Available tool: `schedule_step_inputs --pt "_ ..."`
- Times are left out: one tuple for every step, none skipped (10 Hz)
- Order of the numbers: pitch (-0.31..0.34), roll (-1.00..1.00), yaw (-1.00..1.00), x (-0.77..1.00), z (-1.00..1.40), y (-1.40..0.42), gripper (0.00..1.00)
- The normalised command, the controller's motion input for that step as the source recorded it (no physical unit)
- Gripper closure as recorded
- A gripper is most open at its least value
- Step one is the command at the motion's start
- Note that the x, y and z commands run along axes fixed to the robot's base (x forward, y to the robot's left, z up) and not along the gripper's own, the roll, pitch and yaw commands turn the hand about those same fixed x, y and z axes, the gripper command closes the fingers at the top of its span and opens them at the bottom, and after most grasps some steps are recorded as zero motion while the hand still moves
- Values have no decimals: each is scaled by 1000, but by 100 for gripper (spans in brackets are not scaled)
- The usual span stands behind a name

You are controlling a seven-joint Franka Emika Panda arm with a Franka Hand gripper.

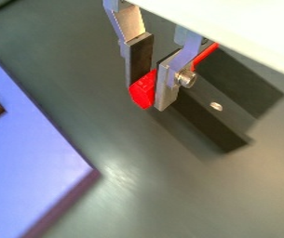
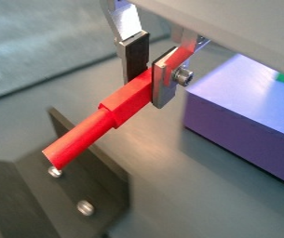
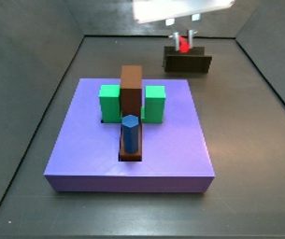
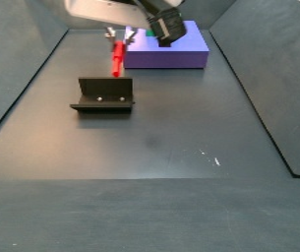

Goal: Pick up the red object. Move up. Place the red object on the fixture. Regrasp the red object. Move to above the board. Insert the red object.
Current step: Place the red object on the fixture.

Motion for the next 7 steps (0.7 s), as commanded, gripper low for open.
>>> schedule_step_inputs --pt "-283 -1000 0 560 106 280 100" --pt "-266 -1000 0 551 111 289 100" --pt "-251 -1000 0 503 40 283 100" --pt "-351 -1000 0 383 51 354 100" --pt "-377 -1000 0 337 40 334 100" --pt "-360 -1000 34 254 43 280 100" --pt "-346 -1000 91 146 57 257 100"
